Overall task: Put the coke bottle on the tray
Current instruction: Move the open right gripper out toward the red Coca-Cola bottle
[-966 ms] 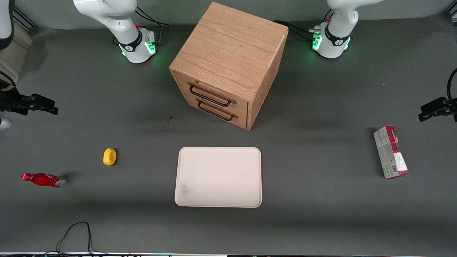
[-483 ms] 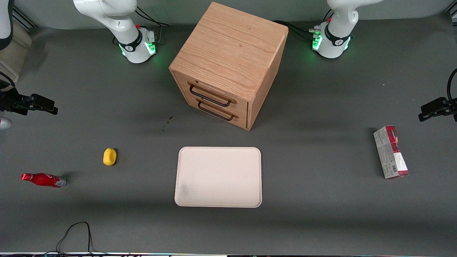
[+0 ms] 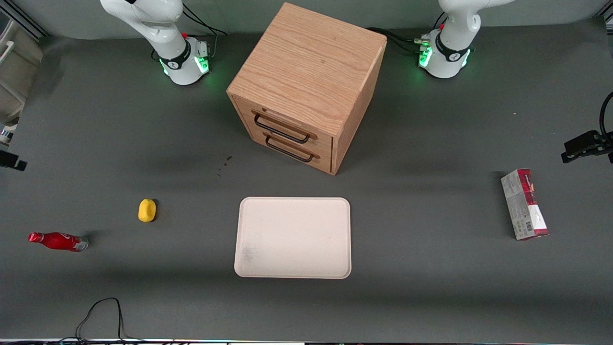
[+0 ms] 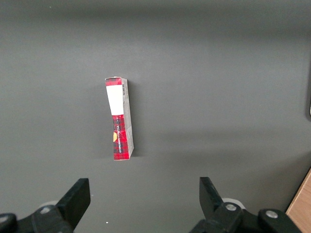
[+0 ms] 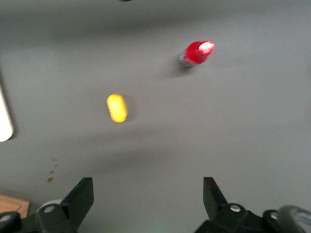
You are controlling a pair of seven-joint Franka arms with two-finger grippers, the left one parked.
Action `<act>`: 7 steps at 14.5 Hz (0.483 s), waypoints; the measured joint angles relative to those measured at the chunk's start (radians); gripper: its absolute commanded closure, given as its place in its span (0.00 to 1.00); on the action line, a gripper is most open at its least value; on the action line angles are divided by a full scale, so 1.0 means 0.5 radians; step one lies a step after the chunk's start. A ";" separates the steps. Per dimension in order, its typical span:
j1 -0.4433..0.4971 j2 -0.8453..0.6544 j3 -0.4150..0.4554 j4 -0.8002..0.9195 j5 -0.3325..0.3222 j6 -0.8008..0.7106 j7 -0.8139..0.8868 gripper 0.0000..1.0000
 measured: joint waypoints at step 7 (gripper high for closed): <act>-0.302 0.598 0.015 0.692 0.032 -0.063 -0.367 0.00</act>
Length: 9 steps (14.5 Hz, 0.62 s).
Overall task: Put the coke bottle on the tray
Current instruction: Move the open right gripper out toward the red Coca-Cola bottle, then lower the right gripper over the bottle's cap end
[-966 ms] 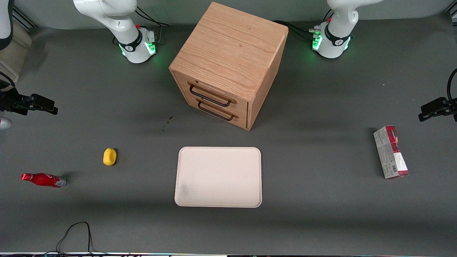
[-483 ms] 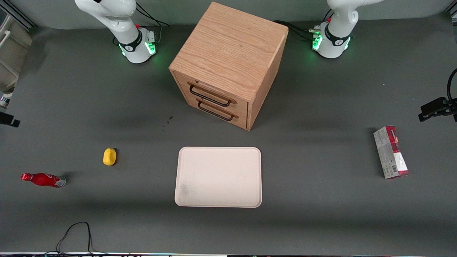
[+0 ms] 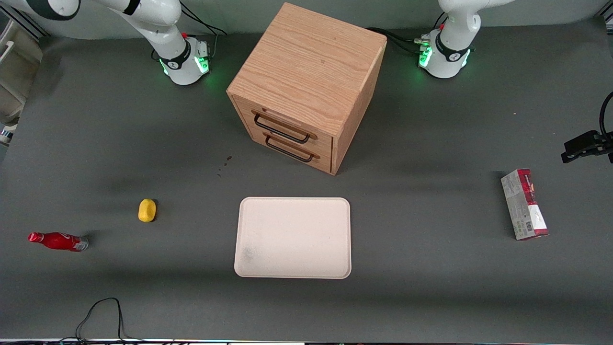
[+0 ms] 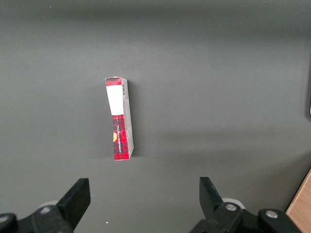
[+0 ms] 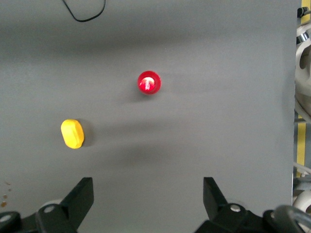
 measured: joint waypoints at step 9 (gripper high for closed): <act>-0.003 0.207 0.020 0.009 0.001 0.153 -0.097 0.00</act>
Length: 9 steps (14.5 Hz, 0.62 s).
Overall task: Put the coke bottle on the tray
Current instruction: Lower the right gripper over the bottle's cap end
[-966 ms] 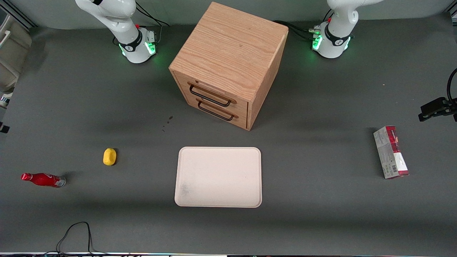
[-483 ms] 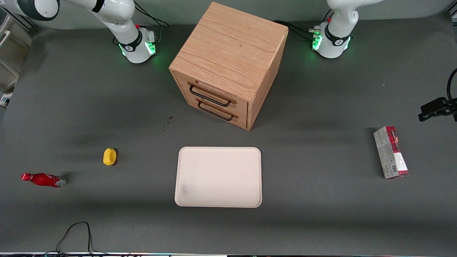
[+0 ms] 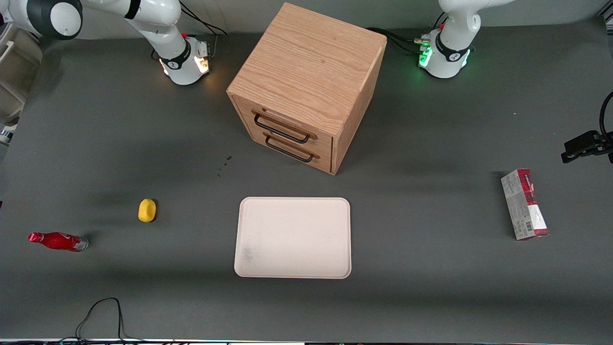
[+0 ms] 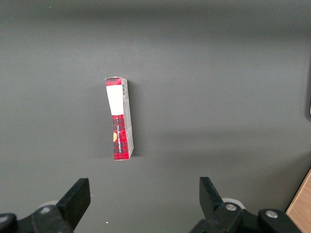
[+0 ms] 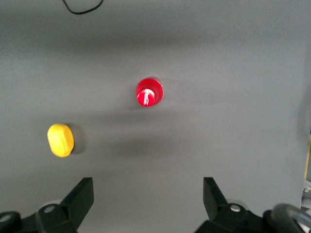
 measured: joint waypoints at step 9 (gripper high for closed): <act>0.002 0.180 0.009 -0.193 0.000 0.428 -0.001 0.00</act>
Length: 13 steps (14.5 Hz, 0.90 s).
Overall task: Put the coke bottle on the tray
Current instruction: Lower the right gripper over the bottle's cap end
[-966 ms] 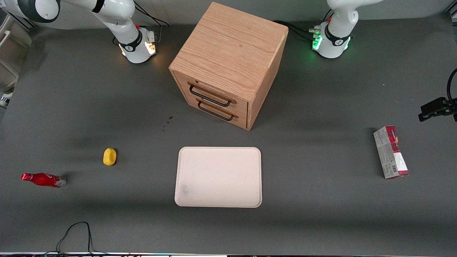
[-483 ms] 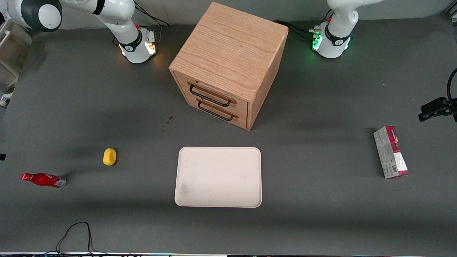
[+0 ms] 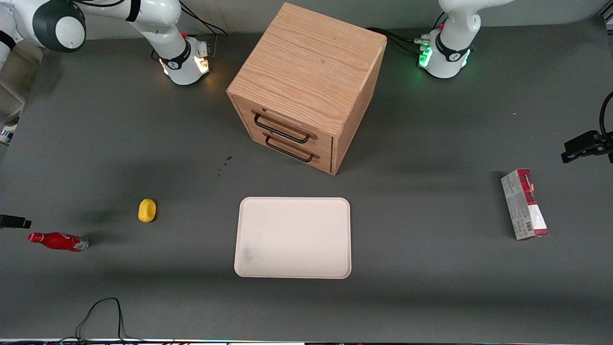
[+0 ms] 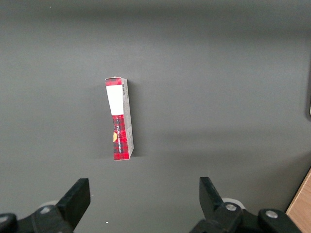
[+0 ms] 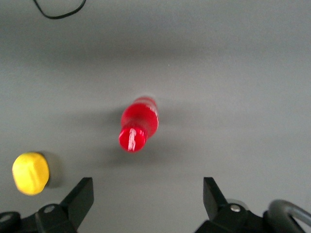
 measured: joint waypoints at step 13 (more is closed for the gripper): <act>0.015 0.139 0.011 -0.001 0.029 0.137 0.000 0.00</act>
